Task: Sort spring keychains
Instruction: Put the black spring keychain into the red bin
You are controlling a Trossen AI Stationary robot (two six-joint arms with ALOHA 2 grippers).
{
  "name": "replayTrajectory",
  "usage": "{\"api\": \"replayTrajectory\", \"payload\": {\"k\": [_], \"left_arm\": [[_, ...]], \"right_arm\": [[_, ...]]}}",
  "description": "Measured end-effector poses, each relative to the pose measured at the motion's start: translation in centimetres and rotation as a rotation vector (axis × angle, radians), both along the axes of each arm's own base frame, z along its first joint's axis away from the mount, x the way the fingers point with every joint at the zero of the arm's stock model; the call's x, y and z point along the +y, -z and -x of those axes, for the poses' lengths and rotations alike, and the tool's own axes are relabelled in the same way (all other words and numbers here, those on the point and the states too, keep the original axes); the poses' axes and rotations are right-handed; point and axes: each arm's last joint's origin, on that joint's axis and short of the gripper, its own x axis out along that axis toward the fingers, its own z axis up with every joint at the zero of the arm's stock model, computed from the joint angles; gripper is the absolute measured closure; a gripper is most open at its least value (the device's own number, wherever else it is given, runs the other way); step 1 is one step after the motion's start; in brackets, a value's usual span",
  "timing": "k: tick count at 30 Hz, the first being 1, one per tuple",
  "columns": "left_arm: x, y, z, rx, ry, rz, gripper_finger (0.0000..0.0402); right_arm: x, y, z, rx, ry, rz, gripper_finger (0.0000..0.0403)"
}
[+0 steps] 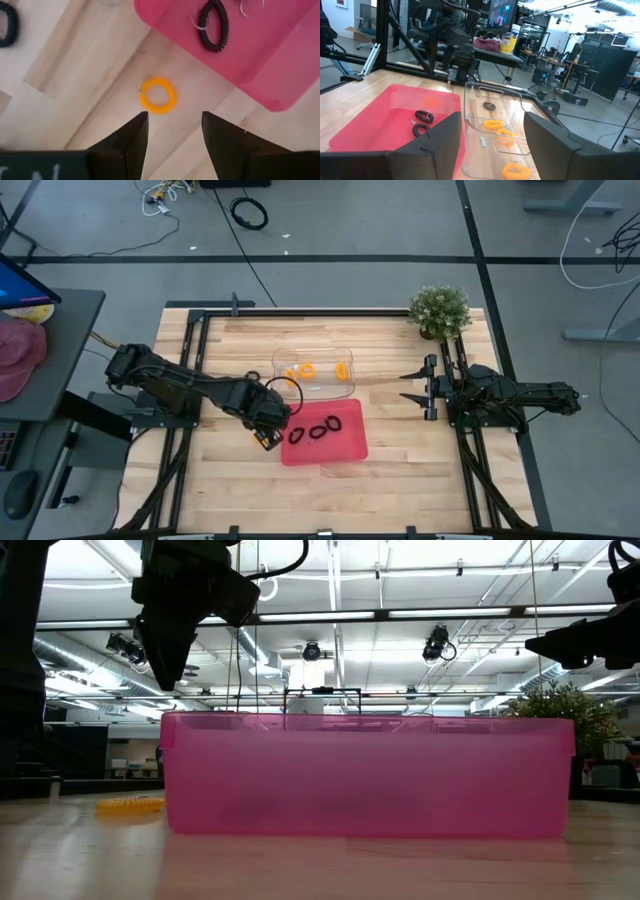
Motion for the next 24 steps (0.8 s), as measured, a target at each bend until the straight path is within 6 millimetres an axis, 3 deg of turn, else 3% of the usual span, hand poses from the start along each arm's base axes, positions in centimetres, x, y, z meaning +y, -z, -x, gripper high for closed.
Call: {"api": "replayTrajectory", "payload": {"k": [9,24], "left_arm": [[-0.52,-0.01,0.14,0.032,0.031,0.117,0.0213],[-0.35,-0.01,0.04,0.015,0.127,0.08,0.0213]], "right_arm": [[0.0,0.01,0.0,0.0,0.0,0.0,0.0181],[0.0,0.0,0.0,0.0,0.0,0.0,0.0181]]}}
